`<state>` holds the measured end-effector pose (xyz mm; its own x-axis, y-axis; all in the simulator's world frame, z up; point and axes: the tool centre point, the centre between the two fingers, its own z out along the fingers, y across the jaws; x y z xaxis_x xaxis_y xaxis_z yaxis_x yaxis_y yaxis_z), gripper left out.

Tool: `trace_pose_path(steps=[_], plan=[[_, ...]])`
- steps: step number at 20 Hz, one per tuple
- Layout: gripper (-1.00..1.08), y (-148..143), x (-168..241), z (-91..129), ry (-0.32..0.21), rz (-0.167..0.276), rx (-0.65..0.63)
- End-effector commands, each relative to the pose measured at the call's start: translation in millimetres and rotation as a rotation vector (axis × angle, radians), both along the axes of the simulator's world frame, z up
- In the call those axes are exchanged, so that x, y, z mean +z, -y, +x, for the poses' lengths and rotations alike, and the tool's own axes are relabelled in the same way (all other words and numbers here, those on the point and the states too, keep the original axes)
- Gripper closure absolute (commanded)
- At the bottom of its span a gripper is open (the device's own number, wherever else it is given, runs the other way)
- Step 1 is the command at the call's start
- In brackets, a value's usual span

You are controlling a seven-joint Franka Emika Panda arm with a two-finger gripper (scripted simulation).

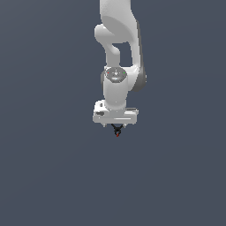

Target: Pick up the object and move it to a goal position.

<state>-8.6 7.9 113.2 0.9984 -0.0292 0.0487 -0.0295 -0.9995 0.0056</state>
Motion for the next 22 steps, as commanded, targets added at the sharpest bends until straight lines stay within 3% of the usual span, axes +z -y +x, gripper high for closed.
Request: trace_pose_path(steps=[1, 7, 14, 22], plan=[[-0.92, -8.6, -21.9, -13.9, -0.02, 0.004, -0.003], [-0.92, -18.6, -47.8, -32.6, -0.047, 0.007, -0.006], [-0.92, -18.8, -53.2, -32.9, -0.048, 0.007, -0.005], [-0.92, -19.1, -89.2, -34.9, -0.048, 0.007, -0.006]])
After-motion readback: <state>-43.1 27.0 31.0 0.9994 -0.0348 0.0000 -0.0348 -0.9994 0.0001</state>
